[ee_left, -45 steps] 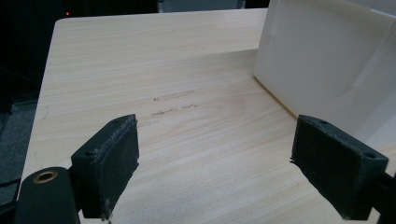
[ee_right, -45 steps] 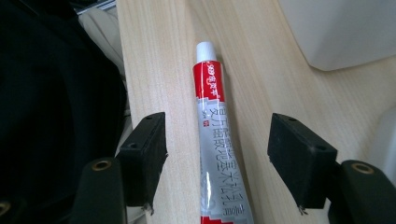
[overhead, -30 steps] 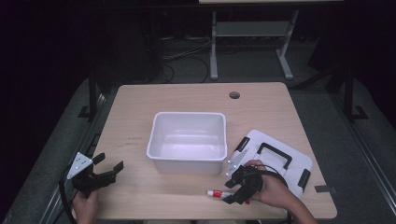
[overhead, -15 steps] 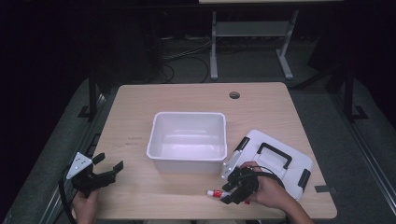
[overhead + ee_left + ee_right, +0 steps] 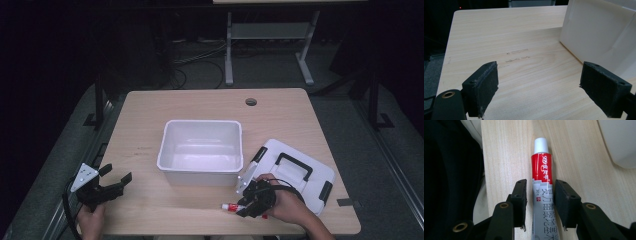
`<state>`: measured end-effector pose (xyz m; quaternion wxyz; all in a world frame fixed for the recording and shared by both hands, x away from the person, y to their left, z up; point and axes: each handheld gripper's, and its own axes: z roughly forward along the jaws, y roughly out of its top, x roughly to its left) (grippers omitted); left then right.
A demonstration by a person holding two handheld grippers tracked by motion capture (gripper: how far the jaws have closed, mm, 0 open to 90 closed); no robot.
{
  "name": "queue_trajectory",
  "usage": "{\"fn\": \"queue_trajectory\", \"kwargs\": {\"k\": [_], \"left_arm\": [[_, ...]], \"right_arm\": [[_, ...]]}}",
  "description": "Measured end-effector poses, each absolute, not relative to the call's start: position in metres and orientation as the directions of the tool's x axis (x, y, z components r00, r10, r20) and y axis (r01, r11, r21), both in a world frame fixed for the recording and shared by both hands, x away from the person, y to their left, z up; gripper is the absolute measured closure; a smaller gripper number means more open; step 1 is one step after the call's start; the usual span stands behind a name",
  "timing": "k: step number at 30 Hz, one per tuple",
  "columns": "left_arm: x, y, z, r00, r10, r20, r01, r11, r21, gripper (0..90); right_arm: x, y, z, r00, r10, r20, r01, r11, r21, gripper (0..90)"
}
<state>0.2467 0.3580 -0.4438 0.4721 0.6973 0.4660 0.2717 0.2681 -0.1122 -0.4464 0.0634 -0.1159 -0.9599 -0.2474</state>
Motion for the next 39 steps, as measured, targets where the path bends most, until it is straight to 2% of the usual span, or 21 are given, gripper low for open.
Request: {"fn": "queue_trajectory", "kwargs": {"k": [18,39], "left_arm": [[0.2469,0.3584,-0.4441,0.419,0.905,-0.065,0.394,-0.117,0.912,14.1],[0.2473,0.3579,-0.4447,0.418,0.906,-0.069,0.394,-0.113,0.912,14.1]], "right_arm": [[0.2659,-0.1116,-0.446,-0.974,0.182,0.137,0.225,0.861,0.457,71.5],[0.2639,-0.1125,-0.4389,-0.973,0.165,0.165,0.224,0.856,0.466,71.9]]}}
